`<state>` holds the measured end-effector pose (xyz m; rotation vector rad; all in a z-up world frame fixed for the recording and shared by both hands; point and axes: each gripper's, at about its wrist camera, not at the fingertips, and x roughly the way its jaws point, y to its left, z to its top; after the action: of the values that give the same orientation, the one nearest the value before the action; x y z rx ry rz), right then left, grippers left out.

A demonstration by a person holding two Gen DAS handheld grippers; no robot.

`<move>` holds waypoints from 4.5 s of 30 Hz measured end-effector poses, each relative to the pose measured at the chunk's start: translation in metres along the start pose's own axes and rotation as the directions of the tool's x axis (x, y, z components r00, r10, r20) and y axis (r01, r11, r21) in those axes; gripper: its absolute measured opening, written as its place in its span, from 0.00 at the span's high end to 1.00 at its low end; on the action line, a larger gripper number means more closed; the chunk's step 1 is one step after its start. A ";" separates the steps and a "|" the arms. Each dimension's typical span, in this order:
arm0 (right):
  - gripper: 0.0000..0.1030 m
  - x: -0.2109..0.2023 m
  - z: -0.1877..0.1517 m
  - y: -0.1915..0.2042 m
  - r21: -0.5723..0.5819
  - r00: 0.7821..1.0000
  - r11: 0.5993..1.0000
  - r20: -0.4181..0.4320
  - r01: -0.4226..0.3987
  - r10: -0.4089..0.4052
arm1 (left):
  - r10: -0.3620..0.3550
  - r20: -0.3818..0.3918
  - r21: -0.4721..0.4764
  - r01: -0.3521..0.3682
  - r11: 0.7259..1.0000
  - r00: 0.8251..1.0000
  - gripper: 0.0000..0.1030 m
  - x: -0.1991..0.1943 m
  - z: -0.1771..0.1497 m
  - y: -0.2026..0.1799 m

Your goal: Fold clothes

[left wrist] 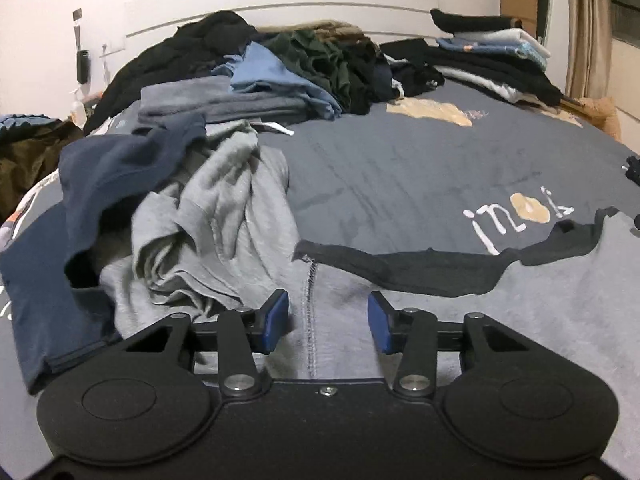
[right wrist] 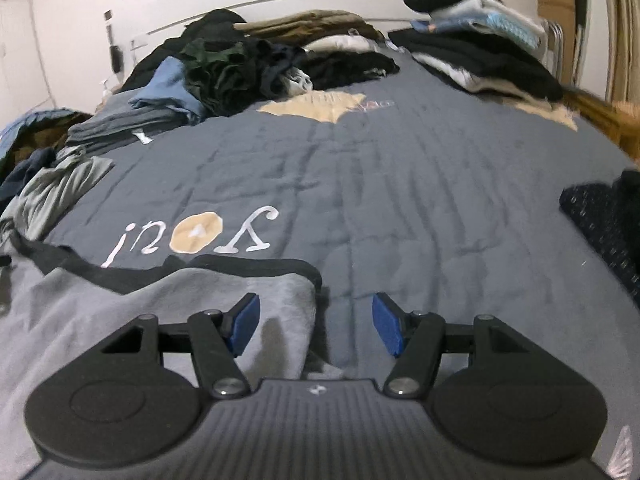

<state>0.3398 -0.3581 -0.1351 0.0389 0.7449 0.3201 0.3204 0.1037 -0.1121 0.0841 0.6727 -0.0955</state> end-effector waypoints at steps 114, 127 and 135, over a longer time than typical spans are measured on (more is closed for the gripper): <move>0.53 -0.074 -0.103 0.092 -0.101 1.000 0.995 0.019 -0.008 0.010 | 0.230 0.090 -0.197 -0.209 0.958 0.969 0.23 -0.097 -0.116 -0.040; 0.52 -0.128 -0.097 0.079 0.091 0.992 0.990 0.078 -0.104 0.097 | 0.045 0.141 -0.554 0.041 0.831 0.989 0.24 -0.166 -0.116 -0.023; 0.52 -0.171 -0.115 0.067 0.274 0.986 0.948 0.080 -0.163 0.146 | 0.022 0.134 -0.779 0.092 0.621 0.991 0.22 -0.206 -0.169 -0.014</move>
<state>0.1264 -0.3551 -0.0967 0.3745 0.7258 0.3596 0.0543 0.1204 -0.1161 -0.7956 0.5328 0.1674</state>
